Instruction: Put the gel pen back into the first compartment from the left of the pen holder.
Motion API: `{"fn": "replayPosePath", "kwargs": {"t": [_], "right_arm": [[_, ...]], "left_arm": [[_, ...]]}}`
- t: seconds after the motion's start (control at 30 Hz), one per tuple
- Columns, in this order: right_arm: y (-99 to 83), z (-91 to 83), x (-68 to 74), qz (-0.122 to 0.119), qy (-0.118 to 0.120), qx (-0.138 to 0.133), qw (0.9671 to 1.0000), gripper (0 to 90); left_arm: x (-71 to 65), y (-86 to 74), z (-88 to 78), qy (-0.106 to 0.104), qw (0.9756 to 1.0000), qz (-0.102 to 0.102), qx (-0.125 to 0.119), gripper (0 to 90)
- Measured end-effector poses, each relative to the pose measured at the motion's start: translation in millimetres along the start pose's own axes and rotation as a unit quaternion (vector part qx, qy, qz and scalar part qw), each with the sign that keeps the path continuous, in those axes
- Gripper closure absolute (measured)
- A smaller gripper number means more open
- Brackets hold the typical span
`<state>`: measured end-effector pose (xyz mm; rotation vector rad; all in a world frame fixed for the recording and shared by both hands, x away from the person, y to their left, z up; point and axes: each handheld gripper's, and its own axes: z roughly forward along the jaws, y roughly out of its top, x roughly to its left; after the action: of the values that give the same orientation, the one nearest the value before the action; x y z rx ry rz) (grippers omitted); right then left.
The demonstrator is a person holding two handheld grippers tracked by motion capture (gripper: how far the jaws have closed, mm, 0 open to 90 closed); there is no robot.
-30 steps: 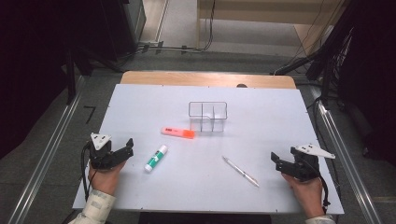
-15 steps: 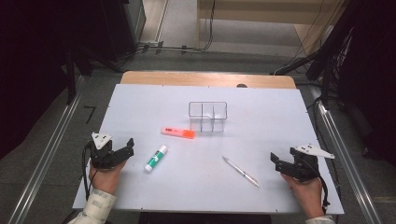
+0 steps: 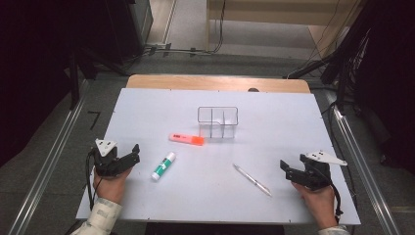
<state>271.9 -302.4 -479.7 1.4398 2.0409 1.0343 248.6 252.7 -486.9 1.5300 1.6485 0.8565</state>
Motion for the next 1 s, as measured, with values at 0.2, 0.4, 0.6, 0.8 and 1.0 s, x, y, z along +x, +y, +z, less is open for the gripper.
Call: {"fn": "replayPosePath", "kwargs": {"t": [0.2,0.4,0.6,0.8,1.0], "right_arm": [[0.1,1.9,8.8,-0.014,0.019,0.002,0.9997,21.1],[1.4,4.9,15.9,-0.021,0.029,0.005,0.9993,21.8],[1.4,6.1,20.1,-0.027,0.038,0.007,0.9989,22.3],[0.5,8.3,28.6,-0.036,0.049,0.014,0.9981,22.3],[0.0,10.1,35.9,-0.036,0.057,0.021,0.9975,22.2]], "left_arm": [[-0.1,-0.4,-0.2,-0.001,1.0000,0.000,0.002,16.0],[-0.6,-0.6,0.8,-0.001,1.0000,-0.001,0.004,16.0],[-0.6,-0.7,0.9,-0.002,1.0000,-0.001,0.005,16.0],[-0.6,-0.8,1.3,-0.002,1.0000,-0.002,0.005,16.0],[-0.6,-0.8,1.5,-0.003,1.0000,-0.003,0.006,16.0]]}}
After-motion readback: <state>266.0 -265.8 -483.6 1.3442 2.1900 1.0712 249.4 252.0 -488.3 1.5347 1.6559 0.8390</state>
